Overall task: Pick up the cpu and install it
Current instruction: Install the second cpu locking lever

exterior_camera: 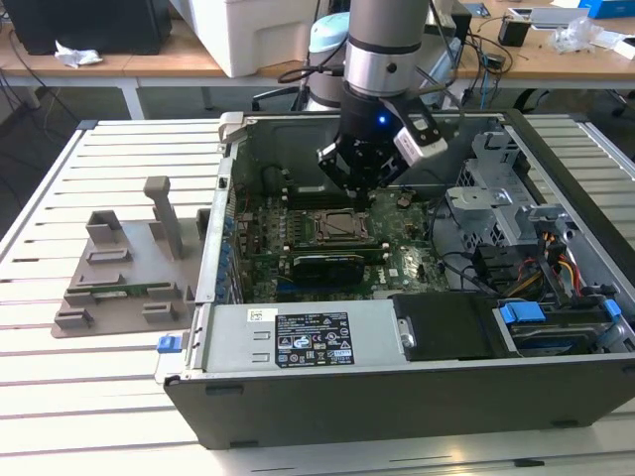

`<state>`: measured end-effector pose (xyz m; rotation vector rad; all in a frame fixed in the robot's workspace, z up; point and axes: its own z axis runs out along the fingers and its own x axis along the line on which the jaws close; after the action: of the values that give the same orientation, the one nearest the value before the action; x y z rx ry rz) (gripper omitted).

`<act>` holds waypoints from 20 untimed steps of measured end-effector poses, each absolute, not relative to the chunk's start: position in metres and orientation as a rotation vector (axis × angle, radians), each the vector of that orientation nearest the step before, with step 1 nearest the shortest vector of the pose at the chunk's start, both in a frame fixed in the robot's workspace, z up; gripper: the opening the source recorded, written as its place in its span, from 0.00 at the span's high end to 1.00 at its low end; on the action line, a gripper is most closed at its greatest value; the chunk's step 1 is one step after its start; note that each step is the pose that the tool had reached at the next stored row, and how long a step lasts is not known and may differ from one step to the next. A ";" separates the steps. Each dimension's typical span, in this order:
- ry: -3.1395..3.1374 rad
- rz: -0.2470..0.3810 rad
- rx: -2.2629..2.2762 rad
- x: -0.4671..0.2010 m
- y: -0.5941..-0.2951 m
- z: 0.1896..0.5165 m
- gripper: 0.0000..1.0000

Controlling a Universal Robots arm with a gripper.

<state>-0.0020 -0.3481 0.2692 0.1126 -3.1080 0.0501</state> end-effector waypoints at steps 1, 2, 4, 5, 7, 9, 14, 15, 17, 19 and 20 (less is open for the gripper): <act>-3.108 0.050 0.113 -0.002 -0.353 0.269 0.89; -3.108 0.049 0.113 -0.002 -0.357 0.268 0.89; -3.110 -0.009 0.113 -0.003 -0.365 0.268 0.89; -3.110 -0.090 0.115 -0.005 -0.368 0.267 0.89; -3.109 -0.169 0.116 -0.006 -0.373 0.267 0.89; -3.107 -0.212 0.116 -0.008 -0.378 0.267 0.89; -3.107 -0.213 0.117 -0.020 -0.384 0.258 0.89; -3.107 -0.213 0.116 -0.024 -0.384 0.255 0.89; -3.107 -0.213 0.116 -0.033 -0.384 0.250 0.89; -3.107 -0.213 0.116 -0.039 -0.384 0.245 0.89; -3.107 -0.213 0.117 -0.043 -0.384 0.243 0.89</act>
<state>-0.0427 -0.3842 0.2430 0.1165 -3.1071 -0.2131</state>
